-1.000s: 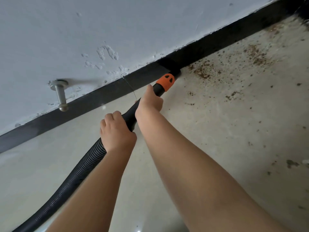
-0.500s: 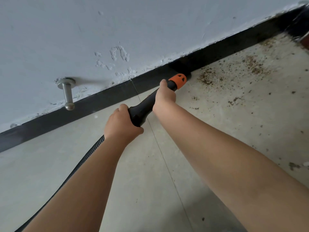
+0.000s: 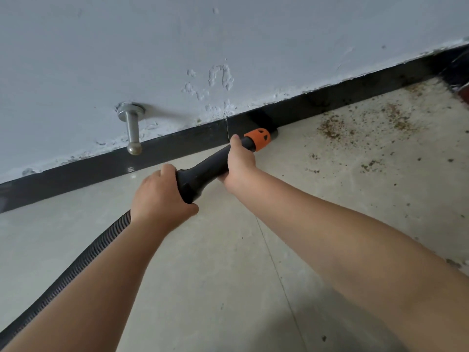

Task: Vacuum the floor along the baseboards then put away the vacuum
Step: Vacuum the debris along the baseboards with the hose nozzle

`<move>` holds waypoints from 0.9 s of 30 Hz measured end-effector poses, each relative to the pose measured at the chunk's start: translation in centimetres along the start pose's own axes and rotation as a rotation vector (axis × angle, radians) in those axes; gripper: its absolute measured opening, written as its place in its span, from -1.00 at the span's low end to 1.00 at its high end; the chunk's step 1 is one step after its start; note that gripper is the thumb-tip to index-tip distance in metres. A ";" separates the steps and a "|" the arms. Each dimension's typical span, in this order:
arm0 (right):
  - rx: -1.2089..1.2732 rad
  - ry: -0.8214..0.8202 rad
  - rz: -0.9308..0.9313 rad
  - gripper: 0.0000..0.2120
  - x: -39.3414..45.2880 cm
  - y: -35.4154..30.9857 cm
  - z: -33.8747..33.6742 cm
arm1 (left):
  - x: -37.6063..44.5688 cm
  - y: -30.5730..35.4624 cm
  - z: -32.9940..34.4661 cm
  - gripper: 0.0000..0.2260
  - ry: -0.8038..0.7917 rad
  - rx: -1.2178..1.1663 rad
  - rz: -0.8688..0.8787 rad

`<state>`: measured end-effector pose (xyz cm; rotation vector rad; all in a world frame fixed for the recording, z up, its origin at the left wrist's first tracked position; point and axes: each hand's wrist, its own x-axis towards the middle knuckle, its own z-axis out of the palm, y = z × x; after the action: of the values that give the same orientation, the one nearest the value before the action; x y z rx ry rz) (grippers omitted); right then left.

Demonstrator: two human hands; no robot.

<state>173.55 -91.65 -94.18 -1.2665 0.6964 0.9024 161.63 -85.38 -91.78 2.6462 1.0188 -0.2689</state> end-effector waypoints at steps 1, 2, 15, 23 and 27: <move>-0.015 0.006 -0.004 -0.48 0.4 0.2 -0.2 | 0.0 0.0 0.3 -0.61 -0.004 0.001 0.003; -0.028 0.015 -0.013 -0.48 0.6 0.2 -0.4 | 0.0 0.2 0.7 -0.62 -0.006 -0.001 0.009; 0.208 -0.061 -0.013 -0.64 -0.7 0.0 -2.2 | -1.6 0.0 2.2 -0.54 0.235 0.045 0.281; -0.046 -0.254 0.163 -0.59 -6.1 10.1 6.1 | -7.8 -11.6 1.5 -0.43 0.500 0.173 -0.042; -0.118 -0.311 0.199 -0.59 -7.4 13.1 8.1 | -9.4 -13.8 1.3 -0.52 0.509 0.183 -0.139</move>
<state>158.22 -84.26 -92.84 -1.1393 0.5331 1.2882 145.34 -81.87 -93.19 2.8840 1.3887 0.3194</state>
